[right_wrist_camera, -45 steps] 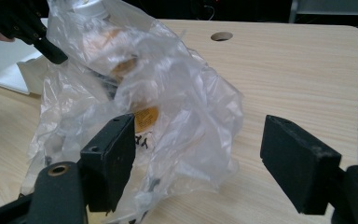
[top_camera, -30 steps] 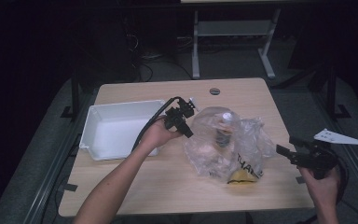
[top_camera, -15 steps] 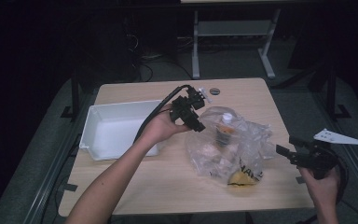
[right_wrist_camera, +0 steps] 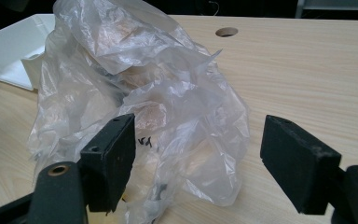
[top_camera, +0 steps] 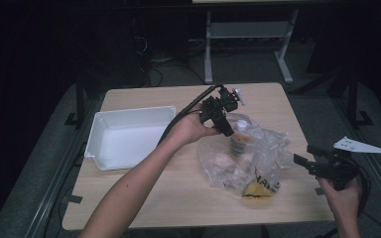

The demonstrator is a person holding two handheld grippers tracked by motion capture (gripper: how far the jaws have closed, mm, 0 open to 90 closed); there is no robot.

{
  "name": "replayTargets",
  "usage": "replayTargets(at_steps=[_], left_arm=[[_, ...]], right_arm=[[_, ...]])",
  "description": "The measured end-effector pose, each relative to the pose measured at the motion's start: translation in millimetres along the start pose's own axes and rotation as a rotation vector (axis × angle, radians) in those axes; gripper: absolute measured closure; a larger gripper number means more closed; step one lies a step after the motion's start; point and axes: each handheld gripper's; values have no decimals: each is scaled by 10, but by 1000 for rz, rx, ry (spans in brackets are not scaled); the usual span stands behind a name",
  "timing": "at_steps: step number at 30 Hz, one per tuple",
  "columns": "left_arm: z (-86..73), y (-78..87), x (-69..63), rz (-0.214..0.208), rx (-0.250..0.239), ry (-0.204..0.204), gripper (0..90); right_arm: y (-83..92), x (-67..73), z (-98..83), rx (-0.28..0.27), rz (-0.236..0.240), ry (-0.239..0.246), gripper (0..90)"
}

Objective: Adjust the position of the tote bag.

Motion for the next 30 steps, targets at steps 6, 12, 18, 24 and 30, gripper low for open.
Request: replayTargets(at_steps=[6, 12, 18, 24, 30], left_arm=[[105, -138, -11, 1, 24, -26, 392], [92, -220, 53, 2, 55, -16, 689], [21, -249, 66, -10, 63, -29, 898], [-58, -260, 79, -12, 68, -20, 900], [-166, -283, 114, -2, 89, -4, 900]], right_arm=[[5, -4, 0, -3, 2, -1, 260], [12, -9, 0, -5, 3, -2, 260], [1, -11, -1, -2, 4, -3, 260], [-3, -3, 0, -1, 6, -2, 260], [-12, 5, 2, 2, 7, 1, 260]])
Point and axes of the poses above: each handheld gripper's, and its own axes: y roughly backward along the jaws, z roughly out of its top, x roughly to its left, and after that the axes turned 1 degree about y, right-handed
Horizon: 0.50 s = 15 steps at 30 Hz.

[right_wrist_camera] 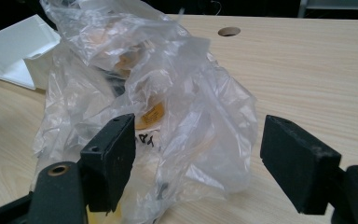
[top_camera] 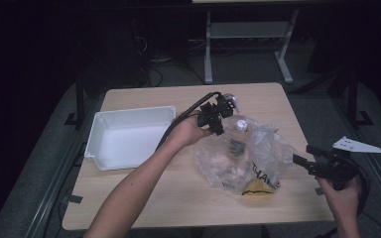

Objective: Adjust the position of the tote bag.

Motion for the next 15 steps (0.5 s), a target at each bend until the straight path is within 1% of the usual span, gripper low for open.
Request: replayTargets(at_steps=[1, 3, 12, 15], left_arm=[[-18, -13, 5, 4, 0, -2, 900], [-57, -38, 16, 1, 18, 5, 900], [-158, -136, 49, 4, 49, 17, 900], [-212, -203, 51, 6, 72, 20, 900]], right_arm=[[0, 0, 0, 1, 0, 0, 260], [-3, -1, -2, 3, 1, -2, 260], [-7, 5, -1, 5, 5, -1, 260], [-7, 5, -2, 4, 5, 0, 260]])
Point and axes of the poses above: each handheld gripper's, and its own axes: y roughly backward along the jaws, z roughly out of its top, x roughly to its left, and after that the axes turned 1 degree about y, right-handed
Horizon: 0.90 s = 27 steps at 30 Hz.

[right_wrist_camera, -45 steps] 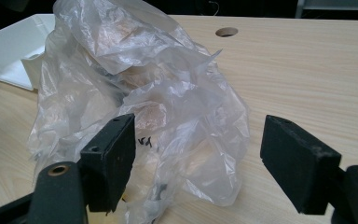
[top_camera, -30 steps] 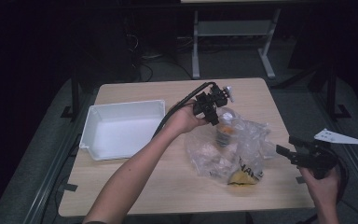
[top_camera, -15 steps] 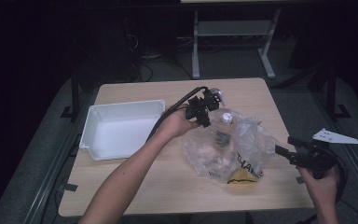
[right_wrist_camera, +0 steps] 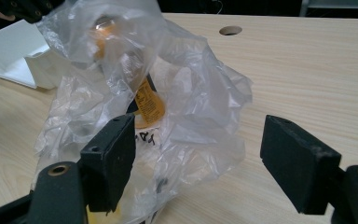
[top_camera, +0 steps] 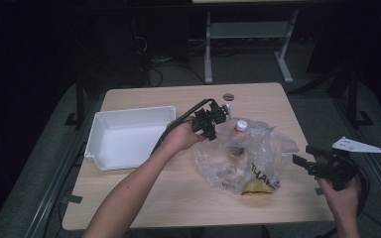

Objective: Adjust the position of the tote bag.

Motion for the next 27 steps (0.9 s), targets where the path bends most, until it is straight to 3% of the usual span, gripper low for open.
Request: replayTargets(at_steps=[19, 27], left_arm=[[-166, -229, 4, 16, 97, -12, 900], [-248, -364, 8, 11, 135, 5, 900]], right_arm=[[-23, 15, 0, 10, 5, 3, 261], [-24, 15, 1, 9, 6, 4, 261]])
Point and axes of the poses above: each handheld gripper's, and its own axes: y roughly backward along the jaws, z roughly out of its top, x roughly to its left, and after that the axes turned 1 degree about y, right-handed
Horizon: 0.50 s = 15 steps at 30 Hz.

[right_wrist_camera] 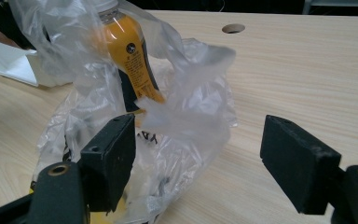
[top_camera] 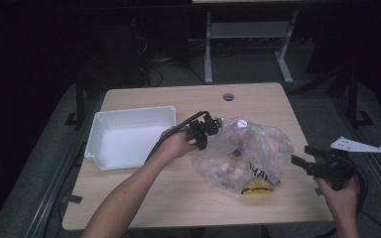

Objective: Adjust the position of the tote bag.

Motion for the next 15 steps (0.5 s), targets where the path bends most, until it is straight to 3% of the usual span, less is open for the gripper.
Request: replayTargets(at_steps=[7, 15], left_arm=[[-34, -110, 2, 5, 57, -5, 900], [-61, -183, 2, -5, 71, -2, 900]], right_arm=[[-3, 4, 0, 2, 1, 0, 261], [-5, 7, 1, 4, 2, 2, 261]])
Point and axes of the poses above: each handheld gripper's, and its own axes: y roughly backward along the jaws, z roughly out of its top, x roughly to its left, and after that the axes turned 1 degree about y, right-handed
